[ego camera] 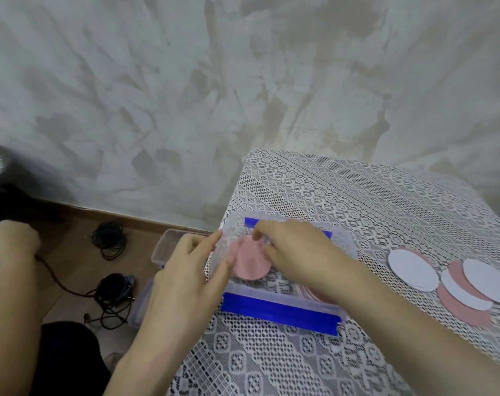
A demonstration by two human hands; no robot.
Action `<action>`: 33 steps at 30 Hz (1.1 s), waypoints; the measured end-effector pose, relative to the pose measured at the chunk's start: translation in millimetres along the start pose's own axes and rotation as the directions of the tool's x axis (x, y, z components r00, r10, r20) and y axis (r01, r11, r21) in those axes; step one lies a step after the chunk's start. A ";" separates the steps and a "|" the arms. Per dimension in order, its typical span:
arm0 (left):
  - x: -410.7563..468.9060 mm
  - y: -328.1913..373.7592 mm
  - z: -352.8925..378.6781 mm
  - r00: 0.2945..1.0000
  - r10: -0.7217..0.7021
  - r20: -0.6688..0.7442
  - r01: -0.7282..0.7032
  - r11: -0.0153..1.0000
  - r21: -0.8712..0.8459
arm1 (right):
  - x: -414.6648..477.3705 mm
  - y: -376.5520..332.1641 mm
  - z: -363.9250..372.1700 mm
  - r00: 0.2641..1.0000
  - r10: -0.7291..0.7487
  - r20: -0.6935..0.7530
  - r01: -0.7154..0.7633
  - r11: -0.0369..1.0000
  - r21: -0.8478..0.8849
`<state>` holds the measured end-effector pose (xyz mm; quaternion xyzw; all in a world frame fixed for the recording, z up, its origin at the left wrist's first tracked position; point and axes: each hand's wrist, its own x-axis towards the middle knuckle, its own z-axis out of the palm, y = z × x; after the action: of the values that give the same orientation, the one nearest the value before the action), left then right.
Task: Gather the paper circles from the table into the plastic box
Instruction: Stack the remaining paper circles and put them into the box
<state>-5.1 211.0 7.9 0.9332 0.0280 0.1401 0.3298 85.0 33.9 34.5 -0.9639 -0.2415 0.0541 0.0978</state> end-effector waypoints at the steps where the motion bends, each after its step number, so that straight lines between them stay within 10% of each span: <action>1: -0.5 0.3 -0.2 1.000 -0.001 -0.003 0.001 1.000 -0.005 | -1.6 0.2 -1.4 1.000 -0.011 0.008 0.011 1.000 0.014; 33: 0.1 4.3 0.6 0.999 0.011 -0.050 -0.005 0.992 0.123 | -4.6 -1.6 1.9 0.991 -0.135 -0.020 0.132 0.987 -0.094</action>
<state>-5.0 207.3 10.2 0.9479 0.0413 0.1631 0.2706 79.9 33.4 33.3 -0.9497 -0.3065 0.0238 0.0597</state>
